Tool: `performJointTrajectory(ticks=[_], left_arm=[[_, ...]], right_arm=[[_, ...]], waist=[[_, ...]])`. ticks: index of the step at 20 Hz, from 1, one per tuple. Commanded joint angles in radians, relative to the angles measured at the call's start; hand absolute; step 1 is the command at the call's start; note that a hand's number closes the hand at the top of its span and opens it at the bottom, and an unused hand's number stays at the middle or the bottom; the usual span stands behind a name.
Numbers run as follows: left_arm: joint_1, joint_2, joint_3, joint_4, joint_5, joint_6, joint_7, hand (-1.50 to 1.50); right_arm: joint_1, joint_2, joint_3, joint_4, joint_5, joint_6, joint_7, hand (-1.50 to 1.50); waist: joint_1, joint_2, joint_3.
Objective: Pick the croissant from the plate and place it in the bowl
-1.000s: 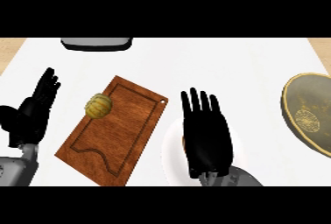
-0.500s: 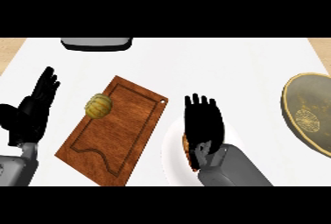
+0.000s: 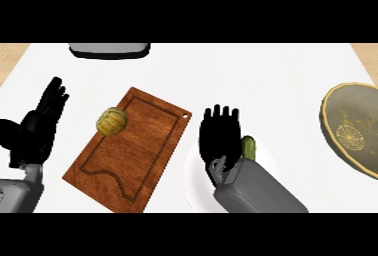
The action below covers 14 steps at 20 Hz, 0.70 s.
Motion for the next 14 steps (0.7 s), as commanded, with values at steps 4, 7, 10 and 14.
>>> performJointTrajectory(ticks=[4,7,10,14], left_arm=[[0.021,-0.051,-0.022,-0.034,-0.055,0.043,0.002,0.0],[0.056,-0.038,0.006,-0.049,-0.04,0.011,-0.002,0.0],[-0.026,-0.009,0.045,-0.009,-0.012,-0.041,0.034,0.0],[0.044,-0.023,0.045,-0.038,-0.035,-0.041,0.004,0.0]], right_arm=[[0.046,0.021,0.086,0.016,0.023,-0.029,0.216,-1.5],[0.085,0.021,0.066,0.096,0.049,-0.069,0.136,-1.5],[0.037,0.021,0.043,0.05,-0.027,0.02,0.21,-1.5],[0.115,0.022,0.069,0.144,0.079,-0.111,0.117,-1.5]], waist=[[-0.004,0.0,0.001],[-0.001,0.001,0.001],[-0.007,0.001,0.001],[-0.004,0.002,0.001]])
